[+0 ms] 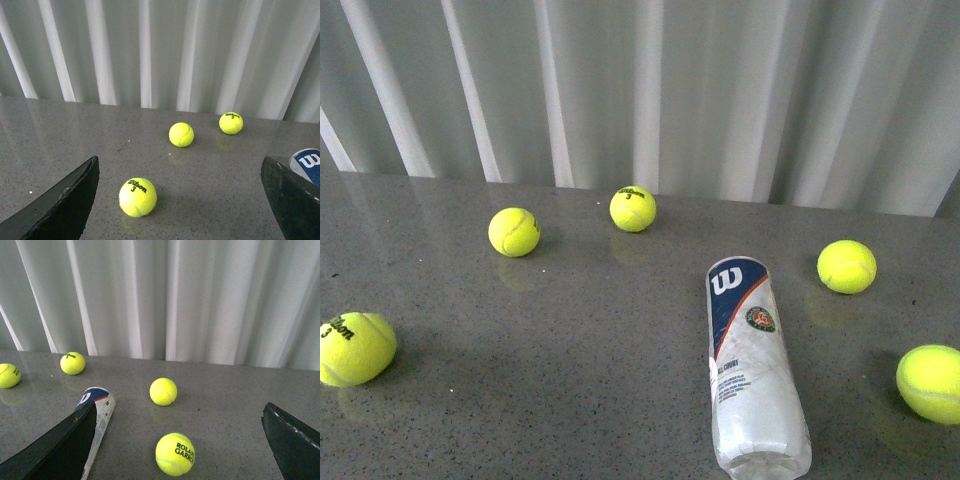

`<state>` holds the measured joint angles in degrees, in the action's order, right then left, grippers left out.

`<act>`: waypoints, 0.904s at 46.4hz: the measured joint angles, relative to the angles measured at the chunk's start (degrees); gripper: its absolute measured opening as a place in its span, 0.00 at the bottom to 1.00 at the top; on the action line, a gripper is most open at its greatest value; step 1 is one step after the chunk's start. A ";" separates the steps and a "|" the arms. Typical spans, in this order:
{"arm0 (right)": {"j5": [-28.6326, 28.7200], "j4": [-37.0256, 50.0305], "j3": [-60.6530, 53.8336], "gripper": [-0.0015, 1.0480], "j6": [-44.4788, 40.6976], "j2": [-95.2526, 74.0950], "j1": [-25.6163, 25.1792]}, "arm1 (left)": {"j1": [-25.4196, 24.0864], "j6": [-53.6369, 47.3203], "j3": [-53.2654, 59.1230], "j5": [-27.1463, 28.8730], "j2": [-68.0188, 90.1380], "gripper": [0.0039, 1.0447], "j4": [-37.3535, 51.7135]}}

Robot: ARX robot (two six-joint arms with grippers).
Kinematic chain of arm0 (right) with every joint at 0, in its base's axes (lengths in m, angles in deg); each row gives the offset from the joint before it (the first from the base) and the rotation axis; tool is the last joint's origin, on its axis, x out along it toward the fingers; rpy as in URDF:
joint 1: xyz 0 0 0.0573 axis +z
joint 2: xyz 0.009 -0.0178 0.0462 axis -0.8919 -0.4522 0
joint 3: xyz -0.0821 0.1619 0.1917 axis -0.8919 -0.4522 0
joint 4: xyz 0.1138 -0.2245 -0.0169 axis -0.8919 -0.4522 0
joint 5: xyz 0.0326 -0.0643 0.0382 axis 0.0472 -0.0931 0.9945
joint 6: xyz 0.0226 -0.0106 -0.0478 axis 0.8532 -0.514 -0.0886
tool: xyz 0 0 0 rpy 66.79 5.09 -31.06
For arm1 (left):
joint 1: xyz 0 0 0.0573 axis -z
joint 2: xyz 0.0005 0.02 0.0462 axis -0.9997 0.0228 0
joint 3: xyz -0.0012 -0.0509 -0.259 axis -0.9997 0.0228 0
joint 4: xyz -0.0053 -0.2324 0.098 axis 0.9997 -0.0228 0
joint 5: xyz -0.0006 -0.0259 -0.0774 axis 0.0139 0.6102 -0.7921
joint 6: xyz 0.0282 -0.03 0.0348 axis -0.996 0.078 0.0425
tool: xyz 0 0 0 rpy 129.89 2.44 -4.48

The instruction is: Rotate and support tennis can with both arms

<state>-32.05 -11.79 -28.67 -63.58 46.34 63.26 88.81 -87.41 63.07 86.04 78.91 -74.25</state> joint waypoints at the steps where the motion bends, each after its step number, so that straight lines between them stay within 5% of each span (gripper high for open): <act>1: 0.00 0.00 0.00 0.93 0.00 0.00 0.00 | 0.00 0.00 0.00 0.00 0.00 0.94 -0.02; 42: 0.00 0.00 0.00 0.93 0.00 0.00 0.00 | 0.00 0.00 0.00 0.00 0.00 0.94 0.00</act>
<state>-32.05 -11.79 -28.67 -63.58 46.34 63.26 88.81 -87.41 63.07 86.04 78.91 -74.25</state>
